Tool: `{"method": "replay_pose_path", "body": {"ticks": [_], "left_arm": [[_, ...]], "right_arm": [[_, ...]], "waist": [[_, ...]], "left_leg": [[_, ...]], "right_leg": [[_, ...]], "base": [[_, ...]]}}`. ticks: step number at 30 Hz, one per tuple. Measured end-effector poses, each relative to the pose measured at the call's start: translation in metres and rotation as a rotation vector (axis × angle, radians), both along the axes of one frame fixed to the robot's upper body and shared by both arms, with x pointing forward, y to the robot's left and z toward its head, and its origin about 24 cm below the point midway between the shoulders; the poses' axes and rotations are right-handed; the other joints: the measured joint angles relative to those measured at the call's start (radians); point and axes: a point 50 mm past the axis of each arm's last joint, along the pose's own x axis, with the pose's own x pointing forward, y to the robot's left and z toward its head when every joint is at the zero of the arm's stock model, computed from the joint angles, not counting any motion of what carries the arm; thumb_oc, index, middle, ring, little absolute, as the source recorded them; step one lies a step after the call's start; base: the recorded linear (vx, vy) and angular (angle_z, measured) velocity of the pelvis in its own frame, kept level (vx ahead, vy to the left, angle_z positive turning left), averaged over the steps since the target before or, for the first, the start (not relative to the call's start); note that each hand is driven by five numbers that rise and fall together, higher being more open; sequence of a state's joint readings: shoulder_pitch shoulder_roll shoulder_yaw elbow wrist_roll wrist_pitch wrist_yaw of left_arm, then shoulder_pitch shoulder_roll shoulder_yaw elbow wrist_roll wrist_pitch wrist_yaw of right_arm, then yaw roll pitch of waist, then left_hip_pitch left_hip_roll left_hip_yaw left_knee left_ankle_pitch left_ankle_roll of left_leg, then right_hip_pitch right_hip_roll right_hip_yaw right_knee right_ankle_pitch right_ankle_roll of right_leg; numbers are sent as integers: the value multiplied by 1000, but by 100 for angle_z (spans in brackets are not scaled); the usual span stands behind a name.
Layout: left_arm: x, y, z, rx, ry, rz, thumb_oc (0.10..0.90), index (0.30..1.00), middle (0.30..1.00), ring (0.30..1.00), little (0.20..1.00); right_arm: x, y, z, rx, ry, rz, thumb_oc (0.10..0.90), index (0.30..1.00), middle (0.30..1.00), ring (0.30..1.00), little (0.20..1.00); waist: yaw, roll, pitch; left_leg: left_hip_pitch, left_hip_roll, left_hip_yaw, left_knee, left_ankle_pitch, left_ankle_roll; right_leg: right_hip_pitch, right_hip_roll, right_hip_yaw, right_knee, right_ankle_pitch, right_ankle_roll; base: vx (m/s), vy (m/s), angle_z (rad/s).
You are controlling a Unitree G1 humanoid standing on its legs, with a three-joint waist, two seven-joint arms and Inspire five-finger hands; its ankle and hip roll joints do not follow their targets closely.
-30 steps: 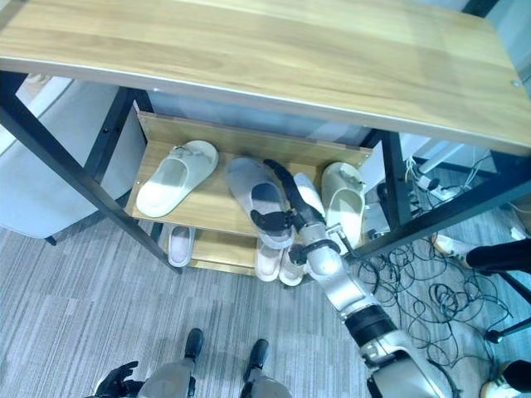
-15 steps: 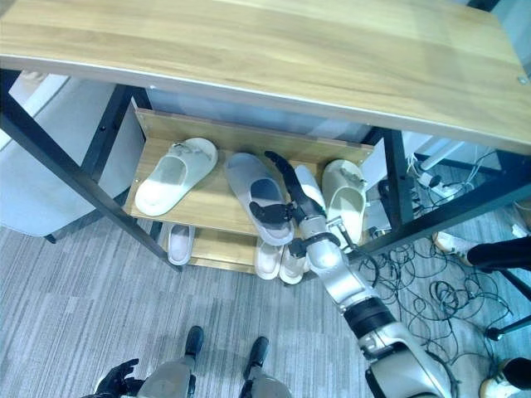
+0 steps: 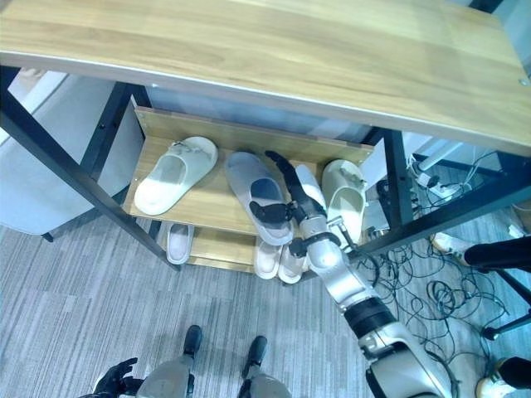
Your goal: Arrange the slippers neatly on the shoe rack.
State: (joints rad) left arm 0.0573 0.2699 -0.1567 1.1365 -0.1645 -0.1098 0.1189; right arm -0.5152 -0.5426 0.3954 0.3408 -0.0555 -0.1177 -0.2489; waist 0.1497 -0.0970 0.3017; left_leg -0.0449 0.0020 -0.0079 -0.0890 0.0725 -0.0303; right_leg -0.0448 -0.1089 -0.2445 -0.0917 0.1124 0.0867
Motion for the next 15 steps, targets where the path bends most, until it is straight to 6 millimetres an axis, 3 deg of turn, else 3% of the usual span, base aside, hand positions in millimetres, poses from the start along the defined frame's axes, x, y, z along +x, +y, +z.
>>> {"method": "replay_pose_path", "body": {"ticks": [15], "left_arm": [[0,0,0,-2,2,-2,800,900,900,900,900]], "right_arm": [[0,-23,9,-62,-21,-51,800,900,900,900,900]], "waist": [[-3,0,0]], "left_leg": [[2,0,0,0,0,0]], "right_leg": [[2,0,0,0,0,0]], "base": [[0,0,0]]}}
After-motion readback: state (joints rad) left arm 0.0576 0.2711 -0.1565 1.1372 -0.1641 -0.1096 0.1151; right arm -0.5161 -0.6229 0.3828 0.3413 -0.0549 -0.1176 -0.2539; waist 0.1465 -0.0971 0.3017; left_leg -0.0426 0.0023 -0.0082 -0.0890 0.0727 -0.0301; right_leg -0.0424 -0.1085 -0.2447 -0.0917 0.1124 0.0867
